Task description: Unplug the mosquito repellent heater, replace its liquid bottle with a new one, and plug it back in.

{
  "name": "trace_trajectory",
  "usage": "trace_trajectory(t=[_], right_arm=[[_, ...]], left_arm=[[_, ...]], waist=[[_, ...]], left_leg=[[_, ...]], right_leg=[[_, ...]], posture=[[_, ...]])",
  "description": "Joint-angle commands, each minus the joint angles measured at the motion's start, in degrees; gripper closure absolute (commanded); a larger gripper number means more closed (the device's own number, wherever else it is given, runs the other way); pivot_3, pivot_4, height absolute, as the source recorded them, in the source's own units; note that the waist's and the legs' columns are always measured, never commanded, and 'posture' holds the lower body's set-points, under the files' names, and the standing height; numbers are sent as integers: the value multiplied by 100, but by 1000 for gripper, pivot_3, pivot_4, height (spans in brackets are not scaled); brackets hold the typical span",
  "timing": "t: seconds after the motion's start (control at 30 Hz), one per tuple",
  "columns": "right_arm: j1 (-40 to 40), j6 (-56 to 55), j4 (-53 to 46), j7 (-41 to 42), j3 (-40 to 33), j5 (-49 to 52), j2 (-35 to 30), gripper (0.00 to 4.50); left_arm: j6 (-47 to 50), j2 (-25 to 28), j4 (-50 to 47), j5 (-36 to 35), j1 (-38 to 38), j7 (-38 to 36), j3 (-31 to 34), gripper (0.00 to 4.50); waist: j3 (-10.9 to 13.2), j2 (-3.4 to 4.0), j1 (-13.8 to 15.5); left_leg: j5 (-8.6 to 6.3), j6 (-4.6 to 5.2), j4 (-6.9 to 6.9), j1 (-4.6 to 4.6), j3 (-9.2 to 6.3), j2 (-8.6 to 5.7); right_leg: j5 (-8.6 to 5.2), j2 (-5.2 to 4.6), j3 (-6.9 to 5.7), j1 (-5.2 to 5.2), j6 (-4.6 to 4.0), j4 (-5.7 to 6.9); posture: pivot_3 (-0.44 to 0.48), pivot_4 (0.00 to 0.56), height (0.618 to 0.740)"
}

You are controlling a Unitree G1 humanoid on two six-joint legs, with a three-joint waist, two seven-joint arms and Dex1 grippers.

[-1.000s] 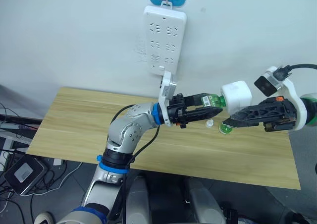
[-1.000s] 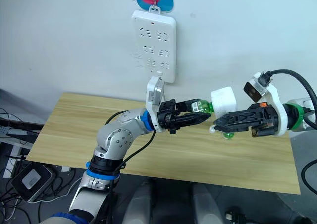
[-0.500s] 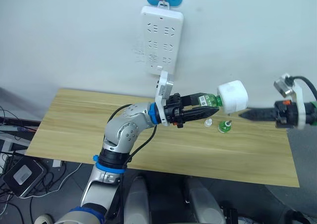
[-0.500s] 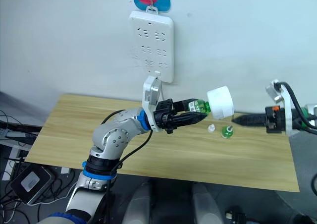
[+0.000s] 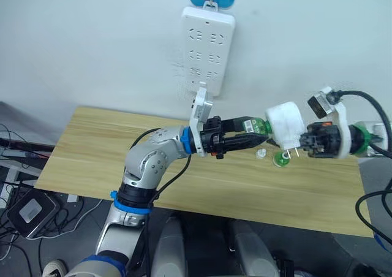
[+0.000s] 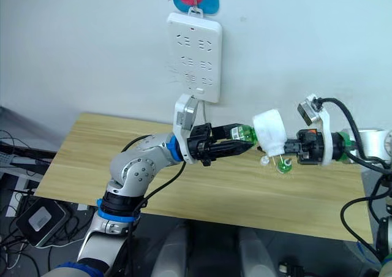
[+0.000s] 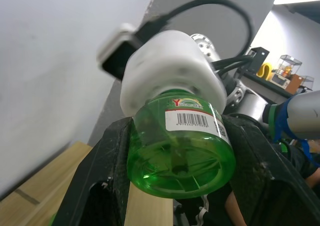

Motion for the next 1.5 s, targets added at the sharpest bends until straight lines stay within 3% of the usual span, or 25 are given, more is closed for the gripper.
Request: trace_trajectory(t=[0.03,0.1,0.2,0.43,0.6,0.77,0.87,1.1,1.33,1.5], right_arm=[[156,-143,-341,-325,-133,1380,-445,4455],[186,-520,-412,-635,108,2093,-686,4455],[-67,-760,-433,-601,311,2384,-791,4455],[-1608,-958,725,-1307,660,2384,-54,4455],[-2193,-1102,1166,-2056,787,2014,273,4455],[-1955,-1138,716,-1181,1074,-61,343,4455],[-1856,-815,714,-427,966,-340,320,4455],[-1404,-1038,359,408,1090,-1593,279,4455],[-683,-265,-165,1161,633,-1442,-159,4455],[-583,240,-312,922,179,-689,-103,4455]], left_arm=[[-77,-18,-122,-56,-55,-9,10,2231],[-95,-19,-102,-38,-57,-14,-2,2231],[-128,-32,-73,5,-67,-19,-37,2231],[-137,-7,-94,52,-27,-116,-166,2231],[-108,23,-124,32,6,-152,-194,2231],[-54,31,-158,-11,10,-186,-208,2231],[-27,42,-164,-22,-3,-164,-183,2231],[49,77,-238,-82,53,-112,-133,2231],[10,30,-21,-61,-55,76,38,2231],[-169,42,154,255,-51,181,-79,2231]], waist=[[0,0,-12],[0,0,-25],[0,0,-58],[0,0,-172],[0,0,-165],[-1,1,-122],[0,1,-107],[-1,1,-119],[-1,1,-103],[-1,1,-119]], left_leg=[[0,0,4,0,1,-2],[0,1,8,0,2,-4],[0,2,14,1,1,-4],[1,3,13,3,2,-4],[1,3,9,-6,2,-4],[0,5,3,-21,0,-4],[0,5,2,-23,0,-5],[0,5,7,-21,1,-7],[0,5,4,-22,0,-10],[0,5,11,-20,2,-13]], right_leg=[[-3,-2,2,0,5,0],[-4,-2,6,3,11,1],[-7,-2,6,4,30,0],[-4,-2,9,4,34,1],[5,-2,8,-3,17,-1],[9,-4,3,-22,10,0],[9,-6,1,-24,10,0],[6,-8,2,-23,16,4],[8,-11,2,-23,13,3],[7,-12,6,-18,15,4]], posture=[[-48,293,740],[-54,289,740],[-59,287,740],[-73,290,740],[-78,295,740],[-78,295,740],[-67,298,740],[-61,306,740],[-59,311,740],[-68,312,740]])
